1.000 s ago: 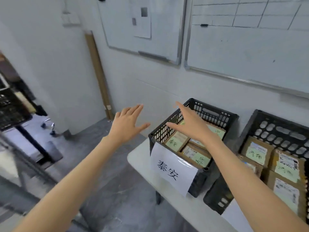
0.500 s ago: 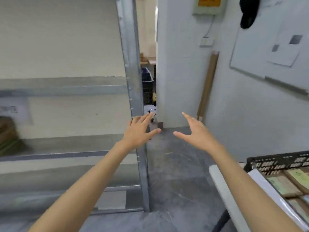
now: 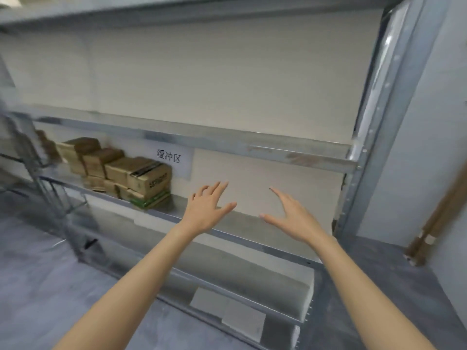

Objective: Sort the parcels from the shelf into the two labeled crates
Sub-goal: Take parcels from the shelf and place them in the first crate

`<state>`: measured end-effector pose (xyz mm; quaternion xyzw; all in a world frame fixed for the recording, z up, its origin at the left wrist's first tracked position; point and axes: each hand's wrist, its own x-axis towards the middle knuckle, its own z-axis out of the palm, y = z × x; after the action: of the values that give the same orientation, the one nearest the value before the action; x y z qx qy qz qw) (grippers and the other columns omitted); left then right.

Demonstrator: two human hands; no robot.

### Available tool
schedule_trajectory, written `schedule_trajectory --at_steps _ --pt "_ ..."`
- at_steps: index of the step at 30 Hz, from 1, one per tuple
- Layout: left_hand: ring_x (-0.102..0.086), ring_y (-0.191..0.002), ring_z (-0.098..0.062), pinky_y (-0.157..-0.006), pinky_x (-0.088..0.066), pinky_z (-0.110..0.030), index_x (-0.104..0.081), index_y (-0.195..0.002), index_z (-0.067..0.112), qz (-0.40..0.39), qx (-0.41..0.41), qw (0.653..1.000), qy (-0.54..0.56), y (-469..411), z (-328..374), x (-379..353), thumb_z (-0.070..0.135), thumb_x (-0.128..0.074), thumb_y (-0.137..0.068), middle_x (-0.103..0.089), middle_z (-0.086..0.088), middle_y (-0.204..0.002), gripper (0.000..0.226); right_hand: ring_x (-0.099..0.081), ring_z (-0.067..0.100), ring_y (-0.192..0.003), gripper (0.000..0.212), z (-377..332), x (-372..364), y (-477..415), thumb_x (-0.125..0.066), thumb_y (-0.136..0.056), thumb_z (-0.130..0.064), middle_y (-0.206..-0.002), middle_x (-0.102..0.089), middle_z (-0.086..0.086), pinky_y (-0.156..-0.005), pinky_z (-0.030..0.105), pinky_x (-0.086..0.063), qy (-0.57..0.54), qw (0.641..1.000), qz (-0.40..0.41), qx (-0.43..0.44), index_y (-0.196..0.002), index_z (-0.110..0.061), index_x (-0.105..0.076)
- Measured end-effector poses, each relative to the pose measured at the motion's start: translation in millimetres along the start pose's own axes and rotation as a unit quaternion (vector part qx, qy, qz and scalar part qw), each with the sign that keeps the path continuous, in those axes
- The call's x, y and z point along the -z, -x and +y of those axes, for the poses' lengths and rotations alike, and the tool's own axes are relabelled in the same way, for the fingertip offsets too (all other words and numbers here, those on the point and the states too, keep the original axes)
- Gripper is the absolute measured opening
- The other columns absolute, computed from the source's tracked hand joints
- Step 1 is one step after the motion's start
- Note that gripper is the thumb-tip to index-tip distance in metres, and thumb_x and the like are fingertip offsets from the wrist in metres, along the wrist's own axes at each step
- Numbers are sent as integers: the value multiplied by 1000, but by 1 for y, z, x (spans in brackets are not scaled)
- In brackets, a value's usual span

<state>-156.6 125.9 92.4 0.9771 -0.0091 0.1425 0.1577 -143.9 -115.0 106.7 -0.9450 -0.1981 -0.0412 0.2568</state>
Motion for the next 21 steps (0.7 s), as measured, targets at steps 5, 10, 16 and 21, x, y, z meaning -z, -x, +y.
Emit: schedule_trajectory --at_steps 5,10,16,21 --pt "-24 -142 -25 -111 -21 -45 -22 -153 33 23 46 998 -45 -18 -116 39 65 -39 -93 -22 6 -160 70 -26 21 -146 83 -82 -59 -76 -61 -88 -57 -159 -29 -1 -117 40 -26 -16 999 -14 50 -155 -27 -23" --pt "-22 -142 -25 -111 -19 -46 -23 -153 30 32 93 994 -41 -30 -211 59 63 -38 -94 -23 5 -160 70 -29 23 -144 83 -141 -109 -138 -62 -88 -57 -158 -32 2 -117 42 -27 -26 996 -25 78 -154 -25 -24" --pt "-21 -142 -26 -112 -18 -47 -21 -154 28 29 132 991 -15 -46 -289 62 61 -39 -95 -26 4 -159 70 -31 23 -143 83 -190 -163 -196 -62 -87 -57 -156 -34 4 -115 43 -29 -50 994 -37 92 -154 -25 -24" --pt "-22 -143 -28 -112 -19 -50 -16 -155 26 9 144 989 -23 -70 -343 57 62 -37 -95 -27 1 -158 73 -30 24 -143 84 -209 -201 -245 -63 -87 -56 -157 -31 2 -115 44 -29 -50 993 -52 93 -154 -26 -23"
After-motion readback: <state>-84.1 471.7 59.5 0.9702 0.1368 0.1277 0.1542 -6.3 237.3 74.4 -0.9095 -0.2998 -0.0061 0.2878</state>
